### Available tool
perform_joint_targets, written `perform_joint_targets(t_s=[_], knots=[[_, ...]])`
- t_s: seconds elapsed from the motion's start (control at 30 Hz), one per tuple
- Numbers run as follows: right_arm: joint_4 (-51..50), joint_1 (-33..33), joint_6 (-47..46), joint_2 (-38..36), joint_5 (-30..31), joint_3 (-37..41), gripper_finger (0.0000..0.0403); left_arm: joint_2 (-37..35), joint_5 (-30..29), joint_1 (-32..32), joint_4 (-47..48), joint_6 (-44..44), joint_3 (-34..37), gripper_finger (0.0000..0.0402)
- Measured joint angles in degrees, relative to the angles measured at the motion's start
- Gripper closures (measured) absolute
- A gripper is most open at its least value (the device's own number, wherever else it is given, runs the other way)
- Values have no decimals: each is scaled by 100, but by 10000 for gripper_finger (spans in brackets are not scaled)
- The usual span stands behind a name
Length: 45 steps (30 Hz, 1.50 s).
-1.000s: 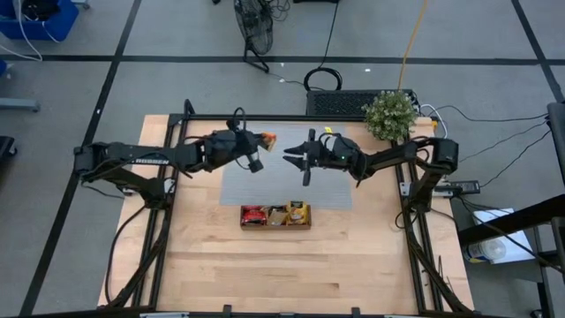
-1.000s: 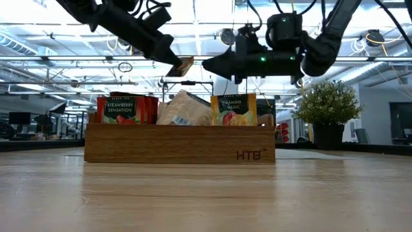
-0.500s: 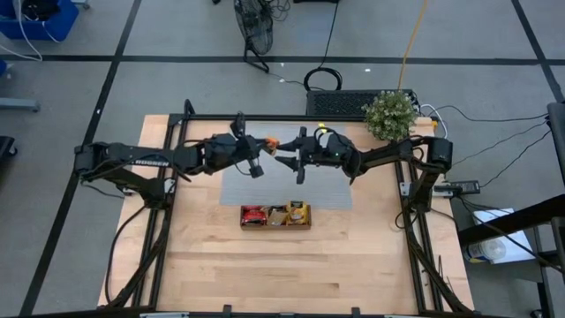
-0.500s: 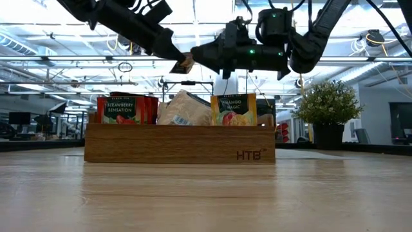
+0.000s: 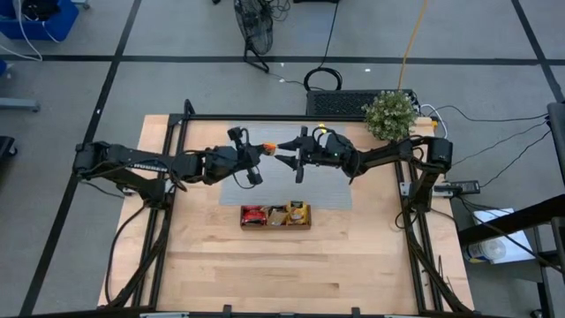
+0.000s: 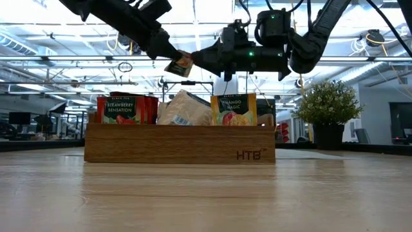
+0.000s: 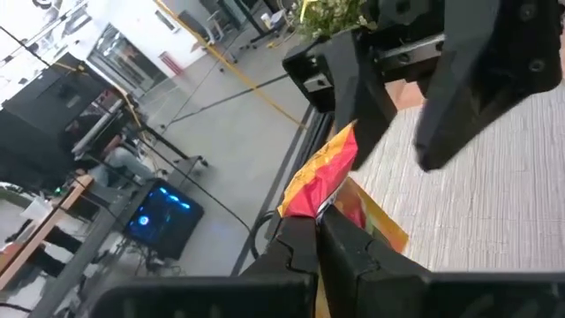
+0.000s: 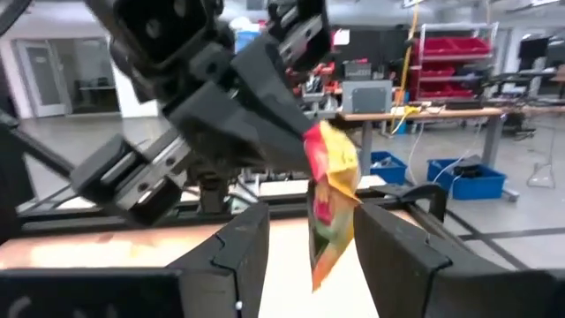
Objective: Pick & Place Tea
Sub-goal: Put the yellow tea bag into the right section of the wooden organizer
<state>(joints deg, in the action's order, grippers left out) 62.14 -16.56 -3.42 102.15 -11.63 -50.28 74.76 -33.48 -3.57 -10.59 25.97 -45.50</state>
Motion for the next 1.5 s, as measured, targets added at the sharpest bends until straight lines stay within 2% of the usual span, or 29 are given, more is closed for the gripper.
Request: perform_joint_targets(t_s=[0.23, 0.47, 0.57, 0.7, 0.83, 0.93, 1.07, 1.23, 1.4, 1.5], knots=[[188, -13, 6, 0, 115, 0, 253, 66, 200, 25, 15, -61, -2, 398], [11, -15, 284, 0, 215, 0, 254, 11, -265, 194, 70, 153, -2, 399], [-34, -15, 411, 0, 428, 0, 256, 15, -360, 257, 203, 202, -2, 398], [27, -24, 386, 0, 412, 0, 257, 13, -373, 253, 216, 107, -2, 399], [-43, 13, 376, 0, 391, -62, 258, 13, -73, 173, 186, 47, -2, 397], [-477, 26, 372, 0, 95, -258, 258, 13, 213, 111, 149, -1, -2, 399], [-642, 54, 541, 0, 128, -387, 261, 13, 255, 61, 202, -164, -2, 398], [-642, 55, 560, 0, 101, -387, 299, 13, 250, 69, 266, -214, -2, 396], [-836, 55, 836, -1, 89, -389, 387, 15, 259, 65, 284, -214, -2, 398], [-887, 55, 979, -4, 91, -390, 397, 15, 263, 75, 293, -259, 0, 390]])
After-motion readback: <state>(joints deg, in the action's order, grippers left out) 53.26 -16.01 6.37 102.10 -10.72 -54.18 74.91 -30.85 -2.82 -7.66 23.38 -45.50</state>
